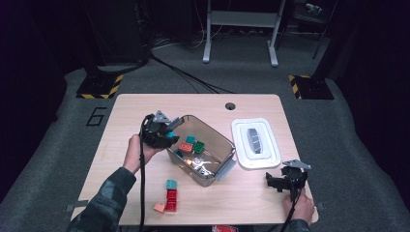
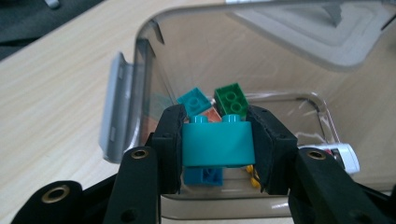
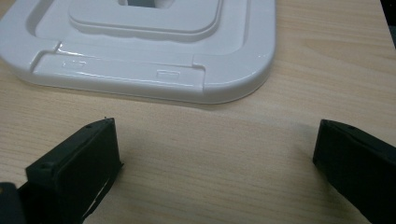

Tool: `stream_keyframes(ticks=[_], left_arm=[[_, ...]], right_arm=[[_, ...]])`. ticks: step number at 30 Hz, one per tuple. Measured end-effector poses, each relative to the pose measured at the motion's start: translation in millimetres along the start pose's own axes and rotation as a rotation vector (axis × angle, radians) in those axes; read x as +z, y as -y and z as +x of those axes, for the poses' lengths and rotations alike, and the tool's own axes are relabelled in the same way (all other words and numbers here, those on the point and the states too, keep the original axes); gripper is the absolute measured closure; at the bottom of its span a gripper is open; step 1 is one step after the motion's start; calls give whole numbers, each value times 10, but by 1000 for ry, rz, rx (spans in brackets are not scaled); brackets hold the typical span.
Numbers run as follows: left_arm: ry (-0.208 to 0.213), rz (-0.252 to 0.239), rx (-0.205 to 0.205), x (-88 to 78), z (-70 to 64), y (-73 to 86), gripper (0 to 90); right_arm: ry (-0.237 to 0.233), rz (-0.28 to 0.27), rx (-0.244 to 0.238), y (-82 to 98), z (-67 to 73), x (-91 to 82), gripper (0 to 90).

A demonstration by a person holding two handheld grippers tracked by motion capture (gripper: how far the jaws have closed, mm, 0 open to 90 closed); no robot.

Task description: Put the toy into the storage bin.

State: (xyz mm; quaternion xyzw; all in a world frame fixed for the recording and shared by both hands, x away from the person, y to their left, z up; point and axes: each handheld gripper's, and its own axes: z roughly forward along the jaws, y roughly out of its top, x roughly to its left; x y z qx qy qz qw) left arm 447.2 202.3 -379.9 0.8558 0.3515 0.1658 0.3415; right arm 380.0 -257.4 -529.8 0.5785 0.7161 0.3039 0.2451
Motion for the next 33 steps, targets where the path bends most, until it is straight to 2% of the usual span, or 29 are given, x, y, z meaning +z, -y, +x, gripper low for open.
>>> stream_keyframes(ticks=[11,21,23,29,33], left_arm=[[24,59,-3,35,-6,76,584],[32,63,4,3,-28,98,573],[37,61,1,-13,-35,99,537],[23,38,4,-121,-71,119,332],[-6,17,20,-222,-125,171,236]], right_arm=[[0,0,0,0,0,0,0],[0,0,0,0,0,0,0],[0,0,0,0,0,0,0],[0,0,0,0,0,0,0],[0,0,0,0,0,0,0]])
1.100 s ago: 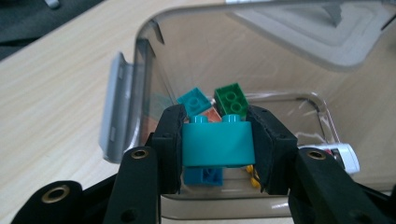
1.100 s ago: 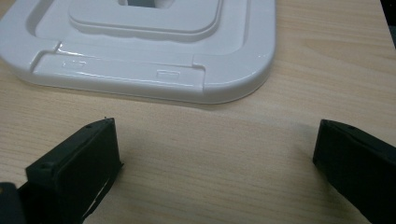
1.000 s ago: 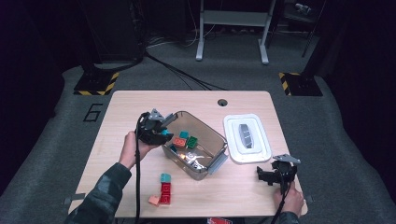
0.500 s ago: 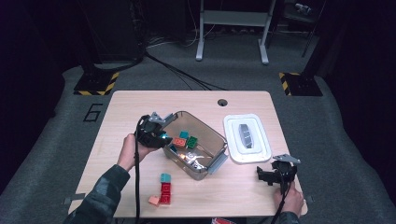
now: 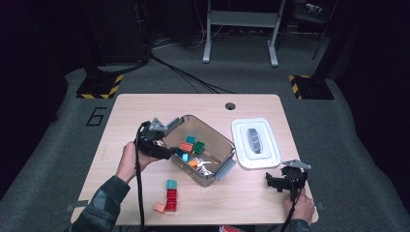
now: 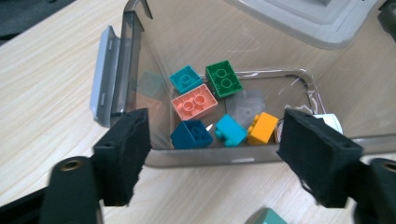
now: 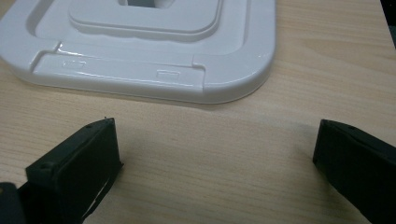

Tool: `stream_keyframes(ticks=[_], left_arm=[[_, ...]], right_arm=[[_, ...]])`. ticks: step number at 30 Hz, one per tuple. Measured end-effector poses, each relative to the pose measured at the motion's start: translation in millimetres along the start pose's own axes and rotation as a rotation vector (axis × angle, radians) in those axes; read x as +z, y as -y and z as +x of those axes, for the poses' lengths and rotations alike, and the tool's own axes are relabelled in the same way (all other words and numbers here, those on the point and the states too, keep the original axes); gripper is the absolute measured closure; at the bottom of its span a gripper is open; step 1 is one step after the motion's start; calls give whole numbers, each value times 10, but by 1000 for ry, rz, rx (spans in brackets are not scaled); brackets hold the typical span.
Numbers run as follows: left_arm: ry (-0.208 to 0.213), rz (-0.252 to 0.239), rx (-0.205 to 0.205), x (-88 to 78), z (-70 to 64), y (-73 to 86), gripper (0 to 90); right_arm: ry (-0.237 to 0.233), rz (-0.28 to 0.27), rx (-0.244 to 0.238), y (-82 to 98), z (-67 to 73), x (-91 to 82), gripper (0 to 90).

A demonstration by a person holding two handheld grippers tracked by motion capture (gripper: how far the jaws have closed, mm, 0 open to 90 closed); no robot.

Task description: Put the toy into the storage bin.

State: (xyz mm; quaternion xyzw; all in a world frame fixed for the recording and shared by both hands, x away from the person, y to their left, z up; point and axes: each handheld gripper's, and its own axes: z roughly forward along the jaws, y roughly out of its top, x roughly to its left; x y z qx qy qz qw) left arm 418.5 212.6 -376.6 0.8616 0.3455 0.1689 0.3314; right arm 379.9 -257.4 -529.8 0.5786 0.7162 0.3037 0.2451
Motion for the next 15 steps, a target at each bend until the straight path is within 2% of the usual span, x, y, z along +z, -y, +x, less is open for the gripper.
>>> stream_keyframes(ticks=[7,15], left_arm=[[-32,-42,5,-158,-80,169,150],[-39,-40,-5,-267,-152,400,96]], right_arm=[[0,0,0,0,0,0,0],[0,0,0,0,0,0,0]])
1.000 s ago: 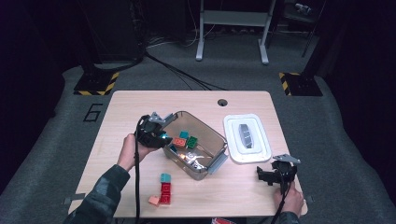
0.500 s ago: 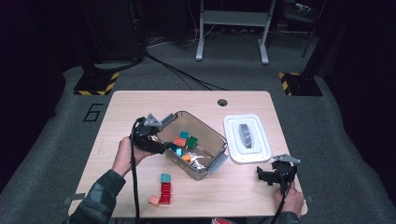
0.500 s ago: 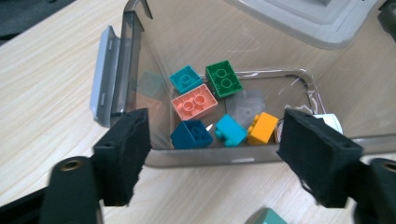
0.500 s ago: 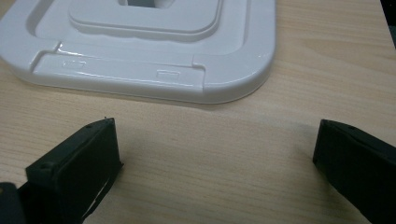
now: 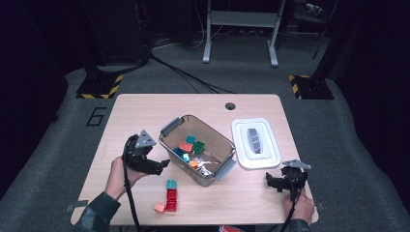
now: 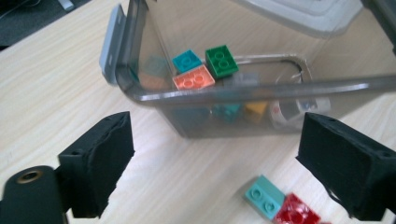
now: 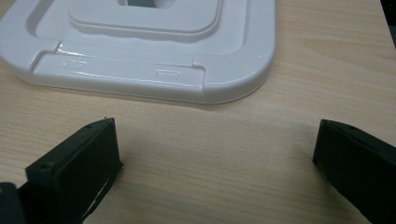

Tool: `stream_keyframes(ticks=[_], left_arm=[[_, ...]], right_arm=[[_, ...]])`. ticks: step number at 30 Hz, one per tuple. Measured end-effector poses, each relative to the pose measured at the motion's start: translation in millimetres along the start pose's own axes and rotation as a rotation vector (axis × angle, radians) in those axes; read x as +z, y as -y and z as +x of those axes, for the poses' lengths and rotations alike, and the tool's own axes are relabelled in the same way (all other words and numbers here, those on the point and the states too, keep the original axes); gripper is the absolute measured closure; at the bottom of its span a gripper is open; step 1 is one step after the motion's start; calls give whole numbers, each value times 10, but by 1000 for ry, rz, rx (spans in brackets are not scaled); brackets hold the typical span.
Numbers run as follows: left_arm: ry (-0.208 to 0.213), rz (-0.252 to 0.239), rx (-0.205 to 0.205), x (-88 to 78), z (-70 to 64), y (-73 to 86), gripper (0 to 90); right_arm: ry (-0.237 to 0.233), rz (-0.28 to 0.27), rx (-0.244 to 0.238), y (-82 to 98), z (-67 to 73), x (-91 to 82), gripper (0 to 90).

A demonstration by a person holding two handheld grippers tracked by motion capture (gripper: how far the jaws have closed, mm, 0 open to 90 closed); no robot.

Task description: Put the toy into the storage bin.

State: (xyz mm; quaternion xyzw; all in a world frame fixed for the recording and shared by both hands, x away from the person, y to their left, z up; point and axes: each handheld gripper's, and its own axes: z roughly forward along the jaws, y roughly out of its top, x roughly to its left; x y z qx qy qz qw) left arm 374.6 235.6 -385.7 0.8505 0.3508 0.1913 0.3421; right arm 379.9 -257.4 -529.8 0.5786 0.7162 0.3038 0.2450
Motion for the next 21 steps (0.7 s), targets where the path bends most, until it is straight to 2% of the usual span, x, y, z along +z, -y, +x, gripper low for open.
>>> stream_keyframes(ticks=[2,5,8,11,13,20,21], left_arm=[[-8,10,6,-7,-10,78,79],[-6,16,-9,7,-45,218,66],[-7,8,-26,27,-113,370,62],[-9,28,-30,65,-189,500,52],[-2,29,-44,86,-220,565,43],[18,80,-52,172,-374,862,14],[25,84,-63,184,-396,896,13]], right_arm=[[0,0,0,0,0,0,0],[0,0,0,0,0,0,0],[0,0,0,0,0,0,0],[0,0,0,0,0,0,0],[0,0,0,0,0,0,0],[0,0,0,0,0,0,0],[0,0,0,0,0,0,0]])
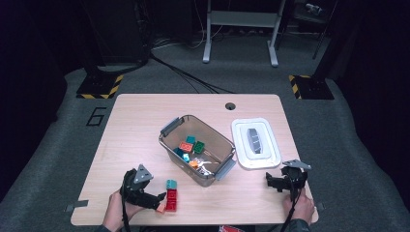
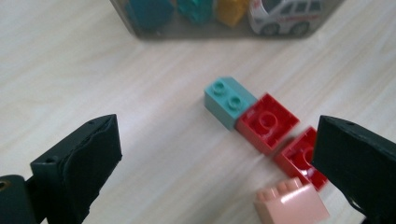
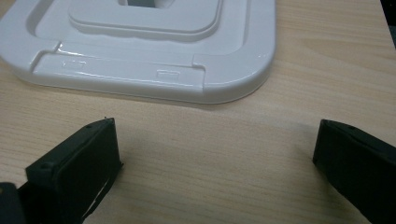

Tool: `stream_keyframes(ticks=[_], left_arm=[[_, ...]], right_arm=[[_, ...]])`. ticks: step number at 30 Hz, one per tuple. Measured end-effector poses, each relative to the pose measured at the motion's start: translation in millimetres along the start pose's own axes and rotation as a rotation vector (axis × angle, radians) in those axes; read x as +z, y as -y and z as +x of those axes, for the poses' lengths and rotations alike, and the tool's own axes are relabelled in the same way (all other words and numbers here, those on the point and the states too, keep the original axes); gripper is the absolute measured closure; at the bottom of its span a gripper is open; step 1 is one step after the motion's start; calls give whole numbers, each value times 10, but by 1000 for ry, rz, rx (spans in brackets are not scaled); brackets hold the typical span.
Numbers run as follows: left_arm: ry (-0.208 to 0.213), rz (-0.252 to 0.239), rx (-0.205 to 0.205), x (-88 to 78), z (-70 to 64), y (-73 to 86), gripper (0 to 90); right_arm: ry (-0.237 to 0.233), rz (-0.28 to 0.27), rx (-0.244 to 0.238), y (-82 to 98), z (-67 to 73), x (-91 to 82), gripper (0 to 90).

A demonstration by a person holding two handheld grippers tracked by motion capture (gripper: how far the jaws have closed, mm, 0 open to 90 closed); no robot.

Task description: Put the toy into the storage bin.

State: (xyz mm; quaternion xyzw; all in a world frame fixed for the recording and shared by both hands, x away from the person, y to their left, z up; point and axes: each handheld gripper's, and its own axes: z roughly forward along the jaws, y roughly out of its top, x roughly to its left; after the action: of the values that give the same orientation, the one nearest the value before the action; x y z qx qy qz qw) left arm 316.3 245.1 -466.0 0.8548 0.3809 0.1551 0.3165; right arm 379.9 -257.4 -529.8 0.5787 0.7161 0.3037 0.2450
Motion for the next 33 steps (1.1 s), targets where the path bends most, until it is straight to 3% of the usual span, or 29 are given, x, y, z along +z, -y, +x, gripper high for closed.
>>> stream_keyframes(ticks=[13,18,24,29,30,33], left_arm=[[-6,45,21,155,-161,251,51],[-18,66,21,155,-88,294,64],[-71,60,15,106,21,353,96],[-56,43,21,86,55,392,180],[-39,45,20,80,58,391,222],[-38,39,45,82,26,388,370]], right_arm=[[0,0,0,0,0,0,0],[0,0,0,0,0,0,0],[0,0,0,0,0,0,0],[0,0,0,0,0,0,0],[0,0,0,0,0,0,0],[0,0,0,0,0,0,0]])
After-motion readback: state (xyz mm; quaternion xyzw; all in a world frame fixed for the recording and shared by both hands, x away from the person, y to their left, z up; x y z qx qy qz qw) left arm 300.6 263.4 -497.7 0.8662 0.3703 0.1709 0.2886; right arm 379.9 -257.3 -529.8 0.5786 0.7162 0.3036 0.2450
